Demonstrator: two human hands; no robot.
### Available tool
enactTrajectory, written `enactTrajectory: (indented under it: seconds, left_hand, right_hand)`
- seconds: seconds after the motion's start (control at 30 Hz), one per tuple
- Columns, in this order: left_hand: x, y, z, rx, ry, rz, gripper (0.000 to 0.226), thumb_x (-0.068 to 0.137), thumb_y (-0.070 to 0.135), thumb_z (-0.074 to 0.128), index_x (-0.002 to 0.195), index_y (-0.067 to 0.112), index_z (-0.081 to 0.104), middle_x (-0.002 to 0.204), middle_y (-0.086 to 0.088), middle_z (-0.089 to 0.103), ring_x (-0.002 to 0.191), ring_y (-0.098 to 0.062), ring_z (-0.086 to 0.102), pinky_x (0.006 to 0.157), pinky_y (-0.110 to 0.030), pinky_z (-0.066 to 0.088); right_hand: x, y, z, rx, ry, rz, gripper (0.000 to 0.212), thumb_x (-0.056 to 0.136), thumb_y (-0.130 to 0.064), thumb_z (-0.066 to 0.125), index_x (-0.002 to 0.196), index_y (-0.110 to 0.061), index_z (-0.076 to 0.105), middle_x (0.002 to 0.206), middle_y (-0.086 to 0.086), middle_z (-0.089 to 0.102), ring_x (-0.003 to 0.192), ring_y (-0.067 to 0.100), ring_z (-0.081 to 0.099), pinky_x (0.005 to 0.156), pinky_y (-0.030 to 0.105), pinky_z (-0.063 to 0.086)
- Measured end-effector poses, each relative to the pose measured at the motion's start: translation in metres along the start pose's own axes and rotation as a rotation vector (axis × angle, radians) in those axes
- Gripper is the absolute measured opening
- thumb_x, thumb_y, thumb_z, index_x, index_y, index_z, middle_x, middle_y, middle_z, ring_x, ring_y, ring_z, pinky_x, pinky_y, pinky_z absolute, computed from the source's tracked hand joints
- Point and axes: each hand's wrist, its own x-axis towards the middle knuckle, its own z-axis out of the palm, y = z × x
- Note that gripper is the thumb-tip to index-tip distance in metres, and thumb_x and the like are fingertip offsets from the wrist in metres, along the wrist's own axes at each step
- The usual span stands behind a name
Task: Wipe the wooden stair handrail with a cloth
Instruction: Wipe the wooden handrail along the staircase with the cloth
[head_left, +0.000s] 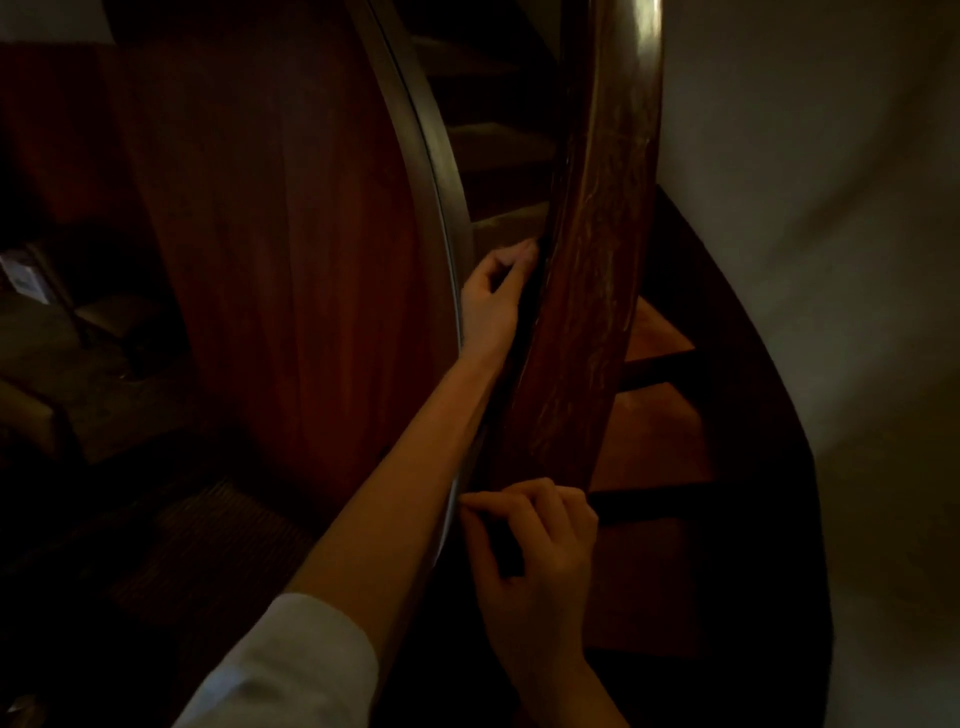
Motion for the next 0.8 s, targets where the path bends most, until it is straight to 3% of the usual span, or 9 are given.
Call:
enactTrajectory:
  seconds: [0.2, 0.33, 0.5, 0.6, 0.63, 0.7, 0.8]
  left_hand:
    - [-0.079, -0.021, -0.044, 0.078, -0.126, 0.137, 0.012, 0.097, 0.014, 0.050, 0.087, 0.011, 0.054, 0.077, 0.013, 0.061, 0.068, 0.000, 0.057, 0.064, -0.014, 0.046]
    - [-0.121, -0.029, -0.068, 0.113, -0.138, 0.226, 0.011, 0.097, 0.022, 0.051, 0.094, 0.012, 0.055, 0.080, 0.000, 0.053, 0.066, -0.011, 0.048, 0.060, -0.018, 0.040]
    - [-0.098, -0.015, -0.044, 0.290, -0.263, 0.327, 0.006, 0.097, 0.018, 0.049, 0.094, 0.021, 0.054, 0.090, 0.004, 0.050, 0.085, -0.012, 0.050, 0.078, -0.028, 0.041]
    - [-0.047, -0.001, -0.014, 0.470, -0.181, 0.383, 0.017, 0.095, 0.027, 0.048, 0.112, 0.025, 0.049, 0.115, 0.004, 0.043, 0.117, -0.022, 0.041, 0.102, -0.040, 0.036]
    - [-0.029, 0.008, -0.005, 0.518, -0.161, 0.347, 0.031, 0.096, 0.032, 0.048, 0.126, 0.025, 0.045, 0.132, 0.000, 0.038, 0.131, -0.023, 0.032, 0.112, -0.046, 0.028]
    - [0.003, 0.023, 0.009, 0.574, -0.185, 0.260, 0.059, 0.099, 0.039, 0.048, 0.151, 0.026, 0.023, 0.159, -0.005, 0.007, 0.148, -0.022, 0.006, 0.118, -0.057, 0.009]
    - [0.027, 0.030, 0.015, 0.594, -0.278, 0.231, 0.070, 0.102, 0.039, 0.043, 0.155, 0.029, -0.002, 0.161, -0.001, -0.021, 0.149, -0.023, -0.016, 0.116, -0.065, 0.003]
  right_hand:
    - [-0.001, -0.001, -0.002, 0.020, -0.016, 0.007, 0.012, 0.088, -0.030, 0.061, 0.087, -0.024, 0.071, 0.082, -0.011, 0.062, 0.079, 0.012, 0.058, 0.079, 0.028, 0.037]
    - [-0.002, -0.004, -0.004, 0.064, -0.013, -0.004, 0.012, 0.089, -0.030, 0.060, 0.087, -0.022, 0.070, 0.084, -0.012, 0.064, 0.082, 0.011, 0.059, 0.081, 0.029, 0.039]
    - [-0.004, -0.005, -0.007, 0.284, 0.092, 0.097, 0.010, 0.088, -0.023, 0.060, 0.094, -0.031, 0.060, 0.091, -0.022, 0.061, 0.084, 0.002, 0.058, 0.071, 0.035, 0.048]
    - [-0.003, -0.003, -0.006, 0.272, 0.079, 0.054, 0.008, 0.089, -0.024, 0.060, 0.095, -0.030, 0.059, 0.093, -0.025, 0.058, 0.086, 0.001, 0.058, 0.069, 0.039, 0.048]
    - [-0.004, -0.002, -0.005, 0.264, 0.069, 0.043, 0.006, 0.090, -0.024, 0.060, 0.095, -0.028, 0.061, 0.092, -0.023, 0.059, 0.087, 0.001, 0.058, 0.069, 0.039, 0.048]
    - [-0.006, 0.001, -0.005, 0.266, 0.060, 0.048, 0.004, 0.090, -0.022, 0.061, 0.092, -0.022, 0.065, 0.089, -0.019, 0.060, 0.085, 0.002, 0.057, 0.068, 0.040, 0.046]
    - [-0.007, 0.003, -0.005, 0.246, 0.058, 0.052, 0.007, 0.090, -0.022, 0.062, 0.090, -0.019, 0.067, 0.088, -0.018, 0.060, 0.085, 0.001, 0.057, 0.069, 0.039, 0.046]
